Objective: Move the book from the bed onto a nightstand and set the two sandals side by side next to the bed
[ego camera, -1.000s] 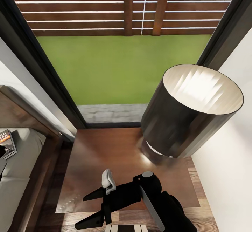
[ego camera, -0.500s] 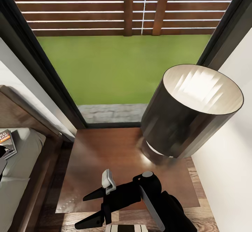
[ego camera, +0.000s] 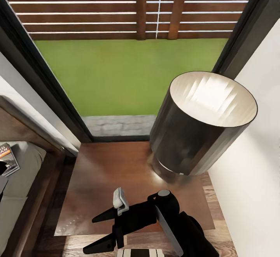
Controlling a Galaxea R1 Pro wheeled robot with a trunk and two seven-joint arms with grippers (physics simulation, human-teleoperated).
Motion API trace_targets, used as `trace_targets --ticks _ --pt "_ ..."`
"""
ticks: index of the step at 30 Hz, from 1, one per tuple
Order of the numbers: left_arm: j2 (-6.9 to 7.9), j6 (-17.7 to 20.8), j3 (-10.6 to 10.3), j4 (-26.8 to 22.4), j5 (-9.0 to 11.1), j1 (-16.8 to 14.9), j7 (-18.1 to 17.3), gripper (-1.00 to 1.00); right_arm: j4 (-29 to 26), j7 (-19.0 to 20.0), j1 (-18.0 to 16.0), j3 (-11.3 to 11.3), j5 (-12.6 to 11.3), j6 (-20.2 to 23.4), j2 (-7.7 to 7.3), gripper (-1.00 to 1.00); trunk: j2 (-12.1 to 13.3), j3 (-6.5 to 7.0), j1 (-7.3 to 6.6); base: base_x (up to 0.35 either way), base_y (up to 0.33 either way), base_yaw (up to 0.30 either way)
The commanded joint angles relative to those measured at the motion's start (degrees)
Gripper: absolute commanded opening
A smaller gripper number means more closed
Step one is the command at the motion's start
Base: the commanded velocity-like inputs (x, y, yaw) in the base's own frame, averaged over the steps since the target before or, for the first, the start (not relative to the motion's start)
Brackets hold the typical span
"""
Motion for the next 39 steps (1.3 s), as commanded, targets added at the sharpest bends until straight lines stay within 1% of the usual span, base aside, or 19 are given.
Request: trace_targets --ticks 1,16,25,39 --pt "-0.01 -0.3 -0.2 2.6 1.2 0.0 0.1 1.0 0.0 0.0 0.0 0.0 -0.3 0.4 0.0 1.0 0.0 -0.04 0.0 0.0 -0.016 0.0" --pt "-0.01 -0.3 -0.2 2.6 1.2 0.0 0.1 1.0 0.0 0.0 0.0 0.0 -0.3 0.4 0.0 1.0 0.0 -0.04 0.0 0.0 -0.003 0.0" --pt "-0.01 -0.3 -0.2 2.6 1.2 0.0 0.1 1.0 0.0 0.0 0.0 0.0 -0.3 0.4 0.0 1.0 0.0 -0.04 0.0 0.0 -0.092 0.0" --pt "-0.01 -0.3 -0.2 2.8 1.2 0.0 0.1 1.0 0.0 -0.1 0.0 0.0 -0.3 0.4 0.0 1.0 0.0 -0.04 0.0 0.0 -0.006 0.0"
